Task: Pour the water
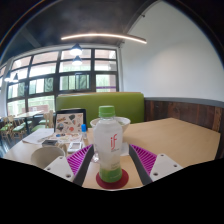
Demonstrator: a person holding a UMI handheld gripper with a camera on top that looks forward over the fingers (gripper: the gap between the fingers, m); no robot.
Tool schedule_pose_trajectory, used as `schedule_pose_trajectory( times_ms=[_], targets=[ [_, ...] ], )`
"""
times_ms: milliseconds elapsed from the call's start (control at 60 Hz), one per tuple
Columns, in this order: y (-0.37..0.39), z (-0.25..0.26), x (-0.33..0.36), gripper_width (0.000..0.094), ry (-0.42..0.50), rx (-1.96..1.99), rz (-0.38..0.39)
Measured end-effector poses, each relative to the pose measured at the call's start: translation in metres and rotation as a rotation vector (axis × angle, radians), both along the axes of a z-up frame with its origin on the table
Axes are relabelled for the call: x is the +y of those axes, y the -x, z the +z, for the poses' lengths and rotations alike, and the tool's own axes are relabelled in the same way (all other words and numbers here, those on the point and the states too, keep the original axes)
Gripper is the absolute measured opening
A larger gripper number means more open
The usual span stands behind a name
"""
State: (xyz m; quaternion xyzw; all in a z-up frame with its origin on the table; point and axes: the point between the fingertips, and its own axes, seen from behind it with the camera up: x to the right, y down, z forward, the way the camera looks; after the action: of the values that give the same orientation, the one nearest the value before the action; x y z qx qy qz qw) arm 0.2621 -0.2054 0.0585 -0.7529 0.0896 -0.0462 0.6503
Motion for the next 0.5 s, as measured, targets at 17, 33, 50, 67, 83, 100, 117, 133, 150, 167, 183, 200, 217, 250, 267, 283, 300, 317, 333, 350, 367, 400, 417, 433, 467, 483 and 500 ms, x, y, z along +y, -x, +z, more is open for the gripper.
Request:
schedule_pose_trajectory(
  times_ms=[17, 33, 50, 67, 83, 100, 117, 133, 150, 167, 183, 200, 217, 250, 267, 283, 300, 317, 333, 350, 367, 400, 417, 433, 467, 483, 500],
  targets=[
    [-0.002, 0.002, -0.002, 0.0810, -0.002, -0.004, -0.008],
    [-0.003, 0.004, -0.005, 0.0813, -0.005, -0.010, -0.015],
    [-0.004, 0.006, -0.007, 0.0817, -0.009, -0.016, -0.019],
    [-0.003, 0.012, -0.016, 0.0825, -0.012, -0.024, -0.022],
    [0.000, 0.013, -0.024, 0.0827, -0.016, -0.029, -0.025],
    [0.000, 0.014, -0.027, 0.0826, -0.019, -0.033, -0.027],
    [0.001, 0.016, -0.031, 0.0826, -0.021, -0.038, -0.027],
    [0.004, 0.018, -0.034, 0.0824, -0.023, -0.043, -0.025],
    [0.006, 0.020, -0.039, 0.0825, -0.025, -0.047, -0.022],
    [0.009, 0.022, -0.043, 0.0824, -0.026, -0.050, -0.020],
    [0.015, 0.029, -0.054, 0.0824, -0.022, -0.052, -0.019],
    [0.020, 0.033, -0.065, 0.0825, -0.023, -0.056, -0.020],
    [0.021, 0.033, -0.069, 0.0825, -0.022, -0.061, -0.021],
    [0.024, 0.034, -0.080, 0.0825, -0.017, -0.073, -0.031],
    [0.025, 0.035, -0.085, 0.0823, -0.017, -0.078, -0.040],
    [0.026, 0.036, -0.089, 0.0820, -0.019, -0.083, -0.048],
    [0.029, 0.039, -0.097, 0.0822, -0.018, -0.085, -0.054],
    [0.036, 0.043, -0.113, 0.0819, -0.020, -0.086, -0.061],
    [0.038, 0.044, -0.117, 0.0823, -0.019, -0.084, -0.065],
    [0.040, 0.043, -0.121, 0.0821, -0.018, -0.079, -0.065],
    [0.043, 0.042, -0.125, 0.0825, -0.016, -0.074, -0.061],
    [0.049, 0.041, -0.131, 0.0823, -0.017, -0.056, -0.055],
    [0.051, 0.038, -0.131, 0.0822, -0.020, -0.043, -0.050],
    [0.062, 0.041, -0.149, 0.0824, -0.022, -0.030, -0.051],
    [0.067, 0.042, -0.154, 0.0823, -0.027, -0.010, -0.044],
    [0.070, 0.042, -0.156, 0.0822, -0.029, 0.000, -0.042],
    [0.072, 0.042, -0.158, 0.0822, -0.031, 0.010, -0.042]
  ],
)
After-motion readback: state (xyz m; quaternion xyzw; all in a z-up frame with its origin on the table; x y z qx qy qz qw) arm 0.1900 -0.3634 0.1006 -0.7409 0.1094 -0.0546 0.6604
